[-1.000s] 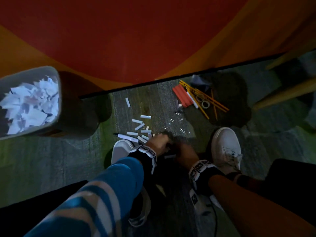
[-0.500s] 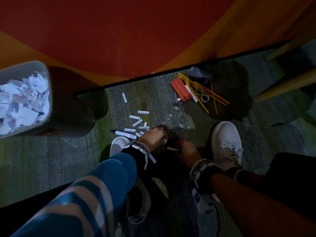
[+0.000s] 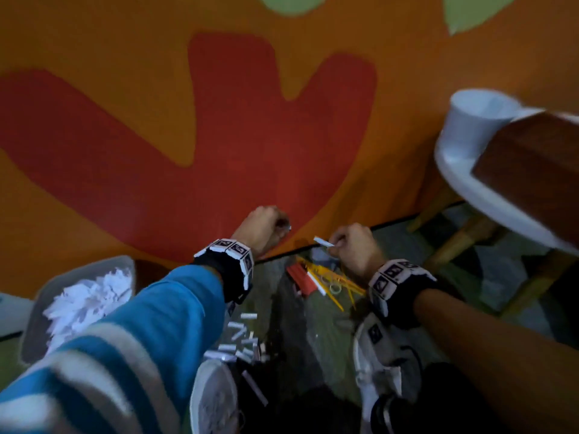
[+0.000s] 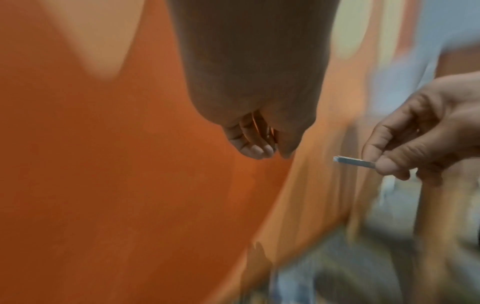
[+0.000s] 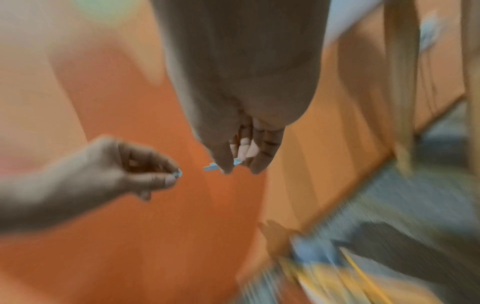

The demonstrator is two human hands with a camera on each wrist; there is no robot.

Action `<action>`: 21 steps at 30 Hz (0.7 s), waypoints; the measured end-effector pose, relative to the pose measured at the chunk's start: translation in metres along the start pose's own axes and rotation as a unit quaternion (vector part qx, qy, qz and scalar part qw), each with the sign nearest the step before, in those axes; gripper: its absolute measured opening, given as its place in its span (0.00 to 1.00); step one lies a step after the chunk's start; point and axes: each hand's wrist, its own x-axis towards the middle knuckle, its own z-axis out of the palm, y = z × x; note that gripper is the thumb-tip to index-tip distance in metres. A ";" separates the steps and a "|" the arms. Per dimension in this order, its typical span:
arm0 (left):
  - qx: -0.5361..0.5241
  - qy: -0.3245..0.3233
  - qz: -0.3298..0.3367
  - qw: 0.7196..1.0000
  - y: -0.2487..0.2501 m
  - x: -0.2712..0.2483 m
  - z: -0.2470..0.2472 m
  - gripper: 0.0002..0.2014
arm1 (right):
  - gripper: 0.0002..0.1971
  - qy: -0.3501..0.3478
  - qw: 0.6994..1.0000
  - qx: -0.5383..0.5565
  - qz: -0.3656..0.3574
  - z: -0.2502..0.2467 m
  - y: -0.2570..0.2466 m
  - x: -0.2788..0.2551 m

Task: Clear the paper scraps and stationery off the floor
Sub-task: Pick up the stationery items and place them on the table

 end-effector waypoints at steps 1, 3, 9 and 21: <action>0.000 0.022 0.016 1.000 0.015 0.011 -0.021 0.06 | 0.02 0.030 0.999 0.009 -0.004 -0.024 -0.009 0.003; -0.004 0.061 0.044 0.997 0.047 0.032 -0.059 0.05 | 0.04 0.084 0.996 0.038 -0.013 -0.076 -0.027 0.006; -0.135 0.169 0.076 0.973 0.134 0.070 -0.113 0.06 | 0.06 0.180 0.976 0.118 -0.027 -0.189 -0.043 -0.009; -0.347 0.098 0.096 0.928 0.319 0.138 -0.023 0.07 | 0.03 0.364 0.916 0.106 0.130 -0.303 0.056 -0.056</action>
